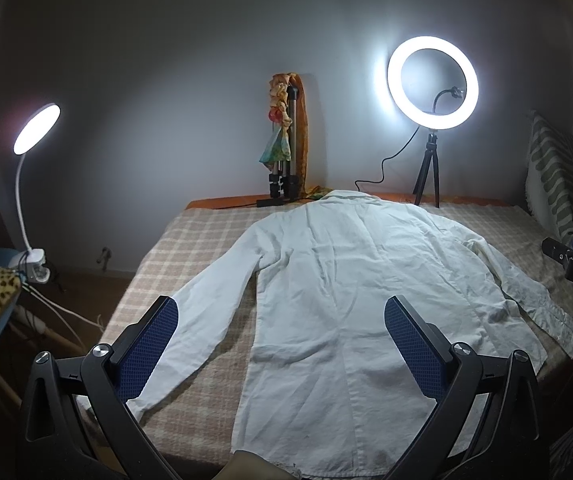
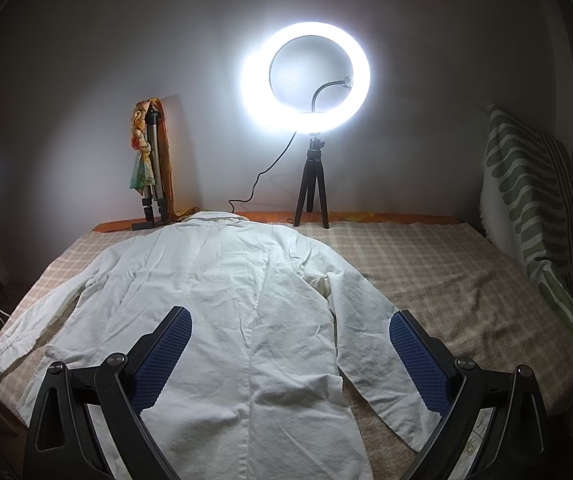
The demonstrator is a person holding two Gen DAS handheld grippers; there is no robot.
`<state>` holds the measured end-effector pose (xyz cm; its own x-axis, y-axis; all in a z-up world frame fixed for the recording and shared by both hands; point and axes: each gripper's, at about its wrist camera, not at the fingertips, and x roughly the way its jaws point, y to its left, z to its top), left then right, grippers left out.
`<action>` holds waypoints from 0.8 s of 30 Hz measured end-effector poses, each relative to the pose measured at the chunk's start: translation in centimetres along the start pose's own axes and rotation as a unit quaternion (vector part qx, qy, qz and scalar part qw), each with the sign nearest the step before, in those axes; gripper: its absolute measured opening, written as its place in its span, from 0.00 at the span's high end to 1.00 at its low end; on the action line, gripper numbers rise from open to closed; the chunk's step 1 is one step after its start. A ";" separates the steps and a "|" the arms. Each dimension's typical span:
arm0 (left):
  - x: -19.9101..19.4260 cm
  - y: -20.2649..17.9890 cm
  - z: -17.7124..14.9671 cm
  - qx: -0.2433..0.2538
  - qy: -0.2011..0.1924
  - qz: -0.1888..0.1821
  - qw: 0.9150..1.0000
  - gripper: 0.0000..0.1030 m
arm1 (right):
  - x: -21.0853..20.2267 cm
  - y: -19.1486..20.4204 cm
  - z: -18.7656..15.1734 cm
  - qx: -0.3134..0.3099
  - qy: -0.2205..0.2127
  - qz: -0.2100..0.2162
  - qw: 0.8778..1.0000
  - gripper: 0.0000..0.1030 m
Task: Fold small clothes
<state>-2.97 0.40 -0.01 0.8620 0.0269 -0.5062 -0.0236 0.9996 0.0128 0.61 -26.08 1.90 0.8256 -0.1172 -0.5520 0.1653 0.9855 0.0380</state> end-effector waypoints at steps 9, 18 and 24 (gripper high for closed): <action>0.8 1.5 0.2 -0.005 0.006 -0.001 1.000 0.01 | 0.1 0.8 0.4 -0.006 -0.002 0.002 1.000 0.02; 1.6 3.1 0.3 -0.014 0.022 -0.006 1.000 0.01 | 0.4 1.9 0.4 -0.009 -0.007 0.012 1.000 0.02; 2.2 4.5 -0.2 -0.018 0.033 -0.009 0.999 0.01 | 0.9 3.4 0.6 -0.016 -0.009 0.024 1.000 0.02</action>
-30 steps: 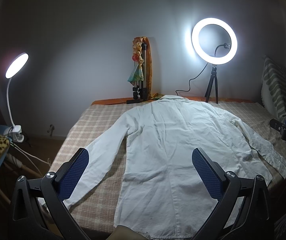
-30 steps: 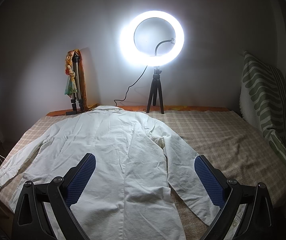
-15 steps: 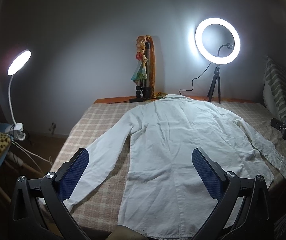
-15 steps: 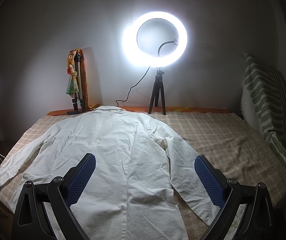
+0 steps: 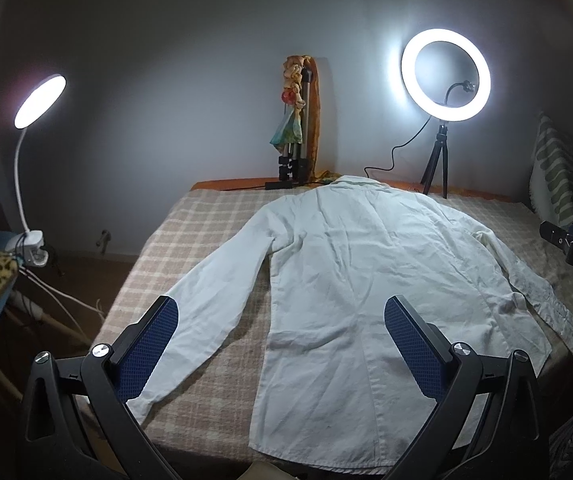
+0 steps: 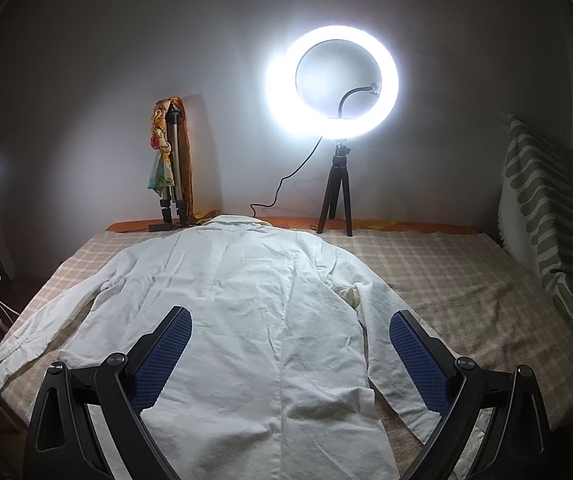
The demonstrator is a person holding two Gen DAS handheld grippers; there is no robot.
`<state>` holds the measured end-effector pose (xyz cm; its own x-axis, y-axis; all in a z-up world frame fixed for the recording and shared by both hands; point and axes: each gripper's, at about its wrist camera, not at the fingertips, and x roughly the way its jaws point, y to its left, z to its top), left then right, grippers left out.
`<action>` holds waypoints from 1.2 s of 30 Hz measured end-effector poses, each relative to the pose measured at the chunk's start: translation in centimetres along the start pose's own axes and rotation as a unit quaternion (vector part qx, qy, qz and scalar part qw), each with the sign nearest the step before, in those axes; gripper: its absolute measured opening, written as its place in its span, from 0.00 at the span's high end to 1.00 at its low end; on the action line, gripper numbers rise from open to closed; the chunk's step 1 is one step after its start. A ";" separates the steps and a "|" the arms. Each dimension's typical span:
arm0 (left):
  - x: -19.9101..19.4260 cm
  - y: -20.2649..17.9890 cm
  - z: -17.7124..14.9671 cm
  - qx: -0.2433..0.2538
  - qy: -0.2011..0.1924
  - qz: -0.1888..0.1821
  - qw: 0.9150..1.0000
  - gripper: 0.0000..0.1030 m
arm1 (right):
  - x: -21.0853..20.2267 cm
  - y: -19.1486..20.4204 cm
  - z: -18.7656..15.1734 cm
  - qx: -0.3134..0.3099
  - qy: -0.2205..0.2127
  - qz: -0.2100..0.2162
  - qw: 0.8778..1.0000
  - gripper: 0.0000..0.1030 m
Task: Fold small clothes
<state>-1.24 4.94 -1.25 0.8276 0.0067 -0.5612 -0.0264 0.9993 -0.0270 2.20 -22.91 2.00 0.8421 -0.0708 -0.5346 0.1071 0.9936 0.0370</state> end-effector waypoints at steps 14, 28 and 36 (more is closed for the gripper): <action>4.3 8.9 -2.3 -0.091 0.068 0.006 0.994 0.35 | 3.2 5.0 0.7 -0.028 0.012 0.060 0.998 0.02; 12.5 22.3 -5.0 -0.213 0.190 -0.017 0.958 0.42 | 6.1 10.9 0.3 -0.062 0.047 0.138 0.987 0.02; 16.6 22.2 -5.3 -0.186 0.229 -0.024 0.955 0.47 | 6.5 12.2 0.1 -0.086 0.063 0.152 0.983 0.02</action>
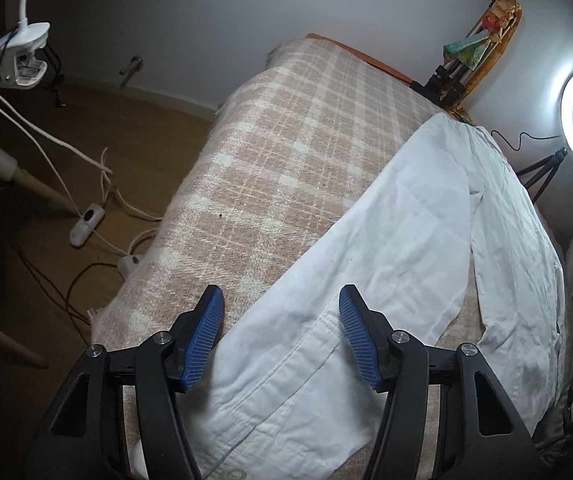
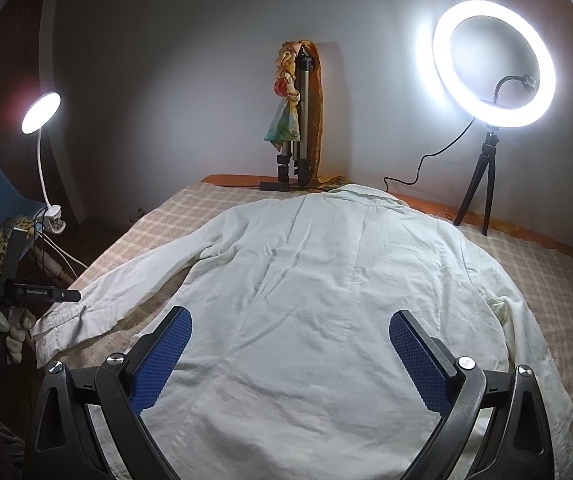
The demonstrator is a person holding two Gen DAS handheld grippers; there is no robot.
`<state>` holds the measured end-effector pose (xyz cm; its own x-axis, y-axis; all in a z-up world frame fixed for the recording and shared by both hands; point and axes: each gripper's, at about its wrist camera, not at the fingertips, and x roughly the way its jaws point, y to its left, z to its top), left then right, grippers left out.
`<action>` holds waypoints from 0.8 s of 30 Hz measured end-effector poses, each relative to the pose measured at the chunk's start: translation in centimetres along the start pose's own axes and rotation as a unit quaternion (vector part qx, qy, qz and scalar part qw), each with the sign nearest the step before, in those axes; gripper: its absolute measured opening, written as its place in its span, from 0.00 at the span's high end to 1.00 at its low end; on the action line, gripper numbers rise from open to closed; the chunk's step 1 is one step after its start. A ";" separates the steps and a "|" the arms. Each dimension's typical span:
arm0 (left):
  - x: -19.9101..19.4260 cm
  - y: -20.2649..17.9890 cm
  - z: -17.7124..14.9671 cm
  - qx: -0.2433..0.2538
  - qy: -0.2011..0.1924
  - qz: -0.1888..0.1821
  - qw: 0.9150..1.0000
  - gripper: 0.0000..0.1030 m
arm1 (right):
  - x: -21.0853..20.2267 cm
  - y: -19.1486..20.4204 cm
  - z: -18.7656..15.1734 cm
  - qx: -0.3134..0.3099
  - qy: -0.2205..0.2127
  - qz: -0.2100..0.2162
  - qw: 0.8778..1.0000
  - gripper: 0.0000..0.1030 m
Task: Fold small clothes
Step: 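Lower the left gripper to the shirt's side edge and close on it, then lift the gripped side edge with the left gripper and fold it toward the shirt's center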
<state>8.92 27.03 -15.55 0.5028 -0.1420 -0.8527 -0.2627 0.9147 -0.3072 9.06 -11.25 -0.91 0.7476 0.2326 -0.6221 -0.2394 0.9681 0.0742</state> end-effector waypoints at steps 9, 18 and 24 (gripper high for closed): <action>0.6 -0.8 0.2 0.022 -0.018 0.016 0.999 0.95 | 1.3 -0.7 -0.7 0.003 0.019 0.001 1.000 0.03; -1.0 -1.5 0.0 -0.004 -0.042 -0.040 0.998 0.99 | 1.2 -0.9 -0.6 0.000 0.016 -0.002 1.000 0.03; -3.0 -4.2 -0.8 0.015 -0.058 -0.082 0.995 0.99 | 1.3 -0.9 -0.6 0.001 0.017 0.000 1.000 0.04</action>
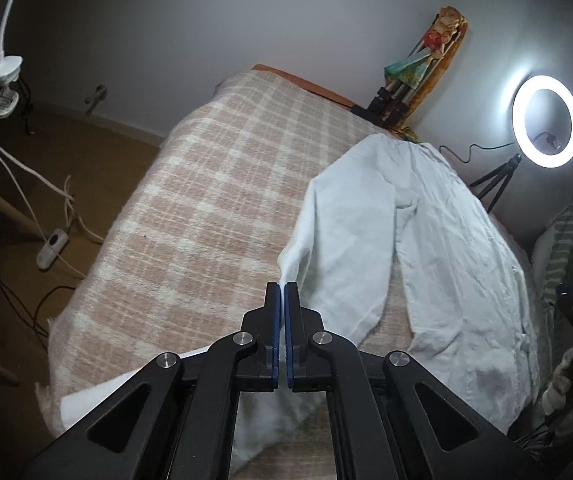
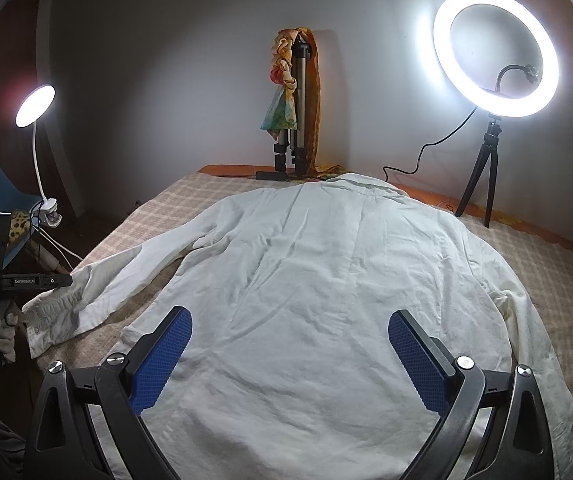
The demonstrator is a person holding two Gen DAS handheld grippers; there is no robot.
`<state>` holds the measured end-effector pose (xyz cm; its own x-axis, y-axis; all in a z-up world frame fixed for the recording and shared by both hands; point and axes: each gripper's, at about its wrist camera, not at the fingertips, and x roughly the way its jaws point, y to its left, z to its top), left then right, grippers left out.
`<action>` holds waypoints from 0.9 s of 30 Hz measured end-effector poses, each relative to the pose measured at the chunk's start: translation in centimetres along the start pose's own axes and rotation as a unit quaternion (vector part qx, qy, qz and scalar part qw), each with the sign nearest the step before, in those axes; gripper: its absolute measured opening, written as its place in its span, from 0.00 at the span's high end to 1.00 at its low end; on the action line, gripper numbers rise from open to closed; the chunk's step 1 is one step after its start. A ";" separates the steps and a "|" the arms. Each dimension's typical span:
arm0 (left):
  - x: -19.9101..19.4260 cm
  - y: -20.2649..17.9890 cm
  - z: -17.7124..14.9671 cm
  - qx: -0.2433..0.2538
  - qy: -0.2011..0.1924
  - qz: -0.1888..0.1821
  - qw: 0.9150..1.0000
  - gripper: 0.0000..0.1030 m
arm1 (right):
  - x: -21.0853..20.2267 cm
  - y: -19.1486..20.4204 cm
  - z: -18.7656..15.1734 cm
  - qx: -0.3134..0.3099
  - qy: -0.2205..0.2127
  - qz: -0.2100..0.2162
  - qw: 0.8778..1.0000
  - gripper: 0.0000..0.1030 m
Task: Fold small clothes
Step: 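Lift the gripped side edge with the left gripper and fold it toward the shirt's center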
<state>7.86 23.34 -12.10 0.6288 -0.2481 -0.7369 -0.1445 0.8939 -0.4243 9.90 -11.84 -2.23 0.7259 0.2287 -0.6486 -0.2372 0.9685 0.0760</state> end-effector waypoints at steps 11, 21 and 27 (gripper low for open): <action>-0.6 -8.5 -2.5 0.058 -0.006 -0.081 0.995 1.00 | 1.9 -0.2 2.1 0.004 0.041 0.050 0.998 0.17; 3.4 -14.7 -5.3 0.098 0.047 -0.127 0.986 1.00 | 13.2 -1.3 6.9 0.089 0.168 0.210 0.959 0.40; 4.0 -16.0 -6.0 0.139 0.052 -0.120 0.982 1.00 | 20.3 1.3 7.5 0.116 0.209 0.255 0.937 0.40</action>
<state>8.08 5.84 -11.44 0.5358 -0.4871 -0.6897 0.2207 0.8692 -0.4424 29.22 -5.19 -9.61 0.2282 0.6558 -0.7196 -0.3023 0.7503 0.5879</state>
